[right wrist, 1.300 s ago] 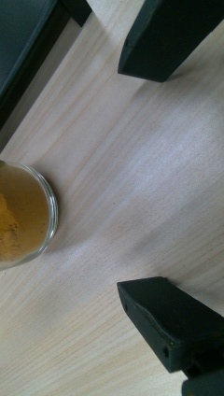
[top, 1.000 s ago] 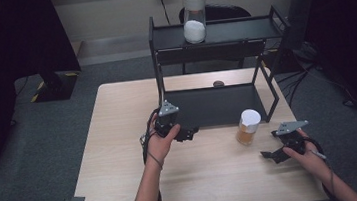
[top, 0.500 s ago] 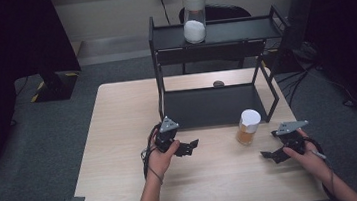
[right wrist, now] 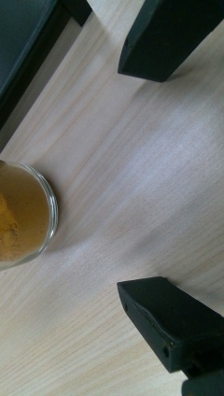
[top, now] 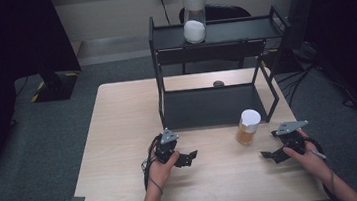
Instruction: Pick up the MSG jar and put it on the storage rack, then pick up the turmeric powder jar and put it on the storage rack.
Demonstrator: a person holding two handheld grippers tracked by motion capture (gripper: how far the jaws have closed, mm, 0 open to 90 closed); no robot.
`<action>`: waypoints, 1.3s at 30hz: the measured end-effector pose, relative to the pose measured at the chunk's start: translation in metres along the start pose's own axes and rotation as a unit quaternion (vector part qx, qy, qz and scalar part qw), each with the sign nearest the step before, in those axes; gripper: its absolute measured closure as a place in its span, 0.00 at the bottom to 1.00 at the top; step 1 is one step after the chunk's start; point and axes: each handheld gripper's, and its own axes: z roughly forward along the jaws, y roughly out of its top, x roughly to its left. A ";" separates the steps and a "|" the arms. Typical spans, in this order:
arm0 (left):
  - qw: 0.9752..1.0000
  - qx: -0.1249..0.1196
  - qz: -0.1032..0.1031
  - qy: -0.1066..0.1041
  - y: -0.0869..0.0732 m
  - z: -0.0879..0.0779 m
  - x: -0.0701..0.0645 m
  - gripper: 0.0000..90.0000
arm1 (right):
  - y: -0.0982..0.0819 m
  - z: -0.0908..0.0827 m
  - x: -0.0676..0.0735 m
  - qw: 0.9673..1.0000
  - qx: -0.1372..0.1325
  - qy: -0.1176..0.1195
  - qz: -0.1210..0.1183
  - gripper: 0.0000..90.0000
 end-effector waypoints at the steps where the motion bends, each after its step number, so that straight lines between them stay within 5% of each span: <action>1: 1.000 0.003 0.002 0.001 -0.002 0.000 -0.001 0.01 | 0.000 0.000 0.000 1.000 0.000 0.000 0.000 0.00; 12: 0.999 0.032 0.023 0.018 -0.009 0.001 -0.010 0.01 | 0.000 0.000 0.000 1.000 0.000 0.001 0.000 0.00; 17: 0.996 0.072 0.046 0.032 -0.001 0.004 -0.019 0.01 | 0.000 0.000 -0.001 1.000 0.000 0.002 -0.001 0.00; 20: 0.993 0.086 0.078 0.039 0.002 0.006 -0.024 0.00 | 0.000 0.000 -0.001 1.000 0.000 0.001 -0.001 0.00; 39: 0.993 0.084 0.078 0.040 0.002 0.006 -0.025 0.00 | 0.015 -0.006 -0.004 1.000 -0.003 0.003 0.009 0.01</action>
